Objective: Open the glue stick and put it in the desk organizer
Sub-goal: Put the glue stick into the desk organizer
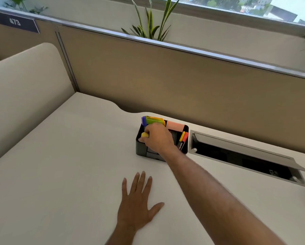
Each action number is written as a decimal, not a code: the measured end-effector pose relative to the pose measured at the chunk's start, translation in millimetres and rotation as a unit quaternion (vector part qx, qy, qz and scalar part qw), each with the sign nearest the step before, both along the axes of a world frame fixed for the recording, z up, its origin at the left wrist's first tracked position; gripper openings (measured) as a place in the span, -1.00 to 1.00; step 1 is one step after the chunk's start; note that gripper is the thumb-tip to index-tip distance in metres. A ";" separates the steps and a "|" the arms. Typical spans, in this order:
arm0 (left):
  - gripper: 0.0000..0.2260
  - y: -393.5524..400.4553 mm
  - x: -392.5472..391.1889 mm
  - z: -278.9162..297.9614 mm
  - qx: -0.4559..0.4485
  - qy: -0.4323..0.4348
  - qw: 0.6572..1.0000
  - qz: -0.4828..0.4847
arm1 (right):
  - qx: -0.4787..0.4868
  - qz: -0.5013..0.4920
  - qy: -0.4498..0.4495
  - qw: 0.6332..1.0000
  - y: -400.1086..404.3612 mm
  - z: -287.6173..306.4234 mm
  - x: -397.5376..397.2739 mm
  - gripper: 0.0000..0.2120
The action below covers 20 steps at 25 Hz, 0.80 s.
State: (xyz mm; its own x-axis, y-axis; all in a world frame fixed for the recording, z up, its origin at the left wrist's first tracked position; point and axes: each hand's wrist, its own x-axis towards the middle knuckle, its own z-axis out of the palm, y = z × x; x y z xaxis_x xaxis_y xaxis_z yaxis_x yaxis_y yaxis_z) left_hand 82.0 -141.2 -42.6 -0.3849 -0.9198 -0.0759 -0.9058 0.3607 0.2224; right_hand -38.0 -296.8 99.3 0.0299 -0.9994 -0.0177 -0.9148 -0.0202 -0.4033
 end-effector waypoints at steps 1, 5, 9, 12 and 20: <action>-0.20 -0.2 0.4 0.0 -0.001 0.001 1.000 0.001 | 0.010 -0.002 0.001 1.000 -2.0 -3.4 2.1 -0.75; -0.21 -0.1 1.1 1.2 0.001 0.006 1.000 0.000 | 0.030 -0.023 -0.013 0.999 -7.4 -13.2 7.1 -0.67; -0.20 0.4 2.0 1.2 0.004 0.009 1.000 -0.001 | 0.047 -0.066 -0.059 0.995 -7.0 -20.9 6.0 -0.65; -0.21 0.4 1.7 1.5 0.006 0.015 1.000 -0.001 | 0.046 -0.081 -0.074 0.993 -4.8 -24.0 6.3 -0.64; -0.19 -1.1 -0.2 4.0 0.001 0.019 1.000 0.002 | 0.036 -0.060 -0.073 0.995 0.3 -25.6 3.0 -0.72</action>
State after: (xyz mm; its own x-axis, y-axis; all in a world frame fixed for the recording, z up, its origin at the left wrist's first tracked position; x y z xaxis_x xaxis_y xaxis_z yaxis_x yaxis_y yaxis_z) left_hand 81.8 -142.3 -38.6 -0.3830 -0.9215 -0.0641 -0.8985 0.3556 0.2574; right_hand -35.0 -296.5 73.6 -0.0827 -0.9922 -0.0933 -0.8400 0.1197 -0.5293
